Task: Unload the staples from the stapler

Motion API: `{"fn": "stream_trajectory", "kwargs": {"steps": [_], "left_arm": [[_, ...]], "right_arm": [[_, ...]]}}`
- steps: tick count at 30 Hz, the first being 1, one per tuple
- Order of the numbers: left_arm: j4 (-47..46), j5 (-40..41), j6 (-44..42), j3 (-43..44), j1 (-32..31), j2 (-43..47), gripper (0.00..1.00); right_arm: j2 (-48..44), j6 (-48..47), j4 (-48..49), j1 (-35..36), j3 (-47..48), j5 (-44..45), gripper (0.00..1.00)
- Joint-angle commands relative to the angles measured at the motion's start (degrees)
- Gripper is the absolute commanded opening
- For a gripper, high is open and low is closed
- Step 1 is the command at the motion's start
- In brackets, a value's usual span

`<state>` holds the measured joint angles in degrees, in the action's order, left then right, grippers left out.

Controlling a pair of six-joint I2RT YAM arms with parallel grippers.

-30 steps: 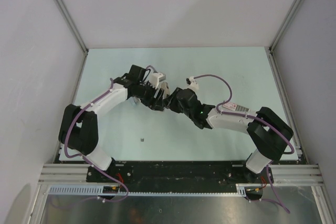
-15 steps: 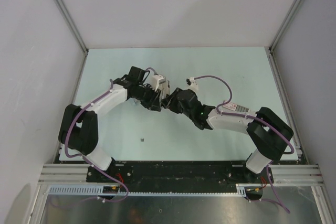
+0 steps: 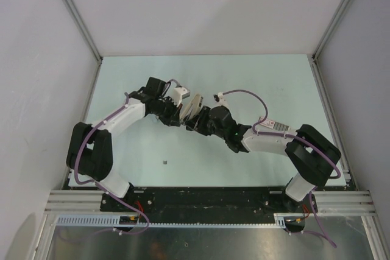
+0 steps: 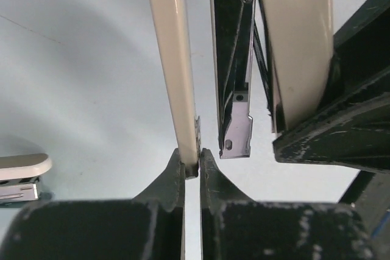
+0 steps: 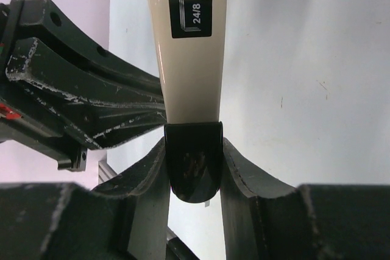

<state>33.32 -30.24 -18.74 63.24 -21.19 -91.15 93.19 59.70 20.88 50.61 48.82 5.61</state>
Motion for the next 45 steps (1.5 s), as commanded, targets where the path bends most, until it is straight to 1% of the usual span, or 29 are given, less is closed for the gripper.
{"fn": "stream_trajectory", "kwargs": {"steps": [1, 7, 9, 13, 15, 20, 24, 27, 34, 40, 45], "left_arm": [[-1.0, 3.8, -8.8, -0.5, -0.9, 3.6, 0.0], [-2.3, 9.4, -11.5, 0.1, -1.5, 3.2, 0.0], [-3.5, 12.7, -12.8, -0.2, -2.4, 3.4, 0.0], [-7.4, 20.1, -16.4, -1.8, -5.1, 3.8, 0.0], [-9.5, 23.1, -17.8, -2.6, -6.3, 3.9, 0.0], [-14.7, 29.0, -21.1, -5.3, -9.0, 4.2, 0.0], [-19.3, 33.5, -23.3, -7.9, -10.4, 4.6, 0.0], [-22.6, 36.1, -24.7, -9.8, -11.0, 4.9, 0.0], [-31.9, 43.2, -31.0, -14.3, -12.1, 4.3, 0.0], [-40.0, 48.5, -35.6, -17.9, -12.3, 2.4, 0.0], [-47.4, 51.9, -41.1, -21.8, -12.9, 1.4, 0.0]], "right_arm": [[-2.7, -4.0, 3.8, -0.6, 0.2, -2.2, 0.0], [-3.7, -8.6, 1.1, -1.2, 0.0, -4.7, 0.0], [-4.1, -10.6, 0.3, -1.6, 0.0, -7.2, 0.0], [-4.3, -17.1, -2.6, -2.5, 0.0, -12.8, 0.0], [-4.4, -21.4, -5.0, -2.7, -0.2, -14.1, 0.0], [-7.0, -29.1, -7.6, -2.7, -3.1, -14.2, 0.0], [-8.8, -32.8, -8.4, -3.3, -5.2, -12.9, 0.0], [-9.2, -34.3, -8.6, -3.7, -6.3, -11.7, 0.0], [-9.9, -35.9, -8.8, -3.9, -7.9, -10.1, 0.0], [-11.3, -35.4, -8.5, -3.8, -10.0, -9.0, 0.0], [-13.0, -34.9, -8.4, -4.0, -11.8, -8.3, 0.0]]}}
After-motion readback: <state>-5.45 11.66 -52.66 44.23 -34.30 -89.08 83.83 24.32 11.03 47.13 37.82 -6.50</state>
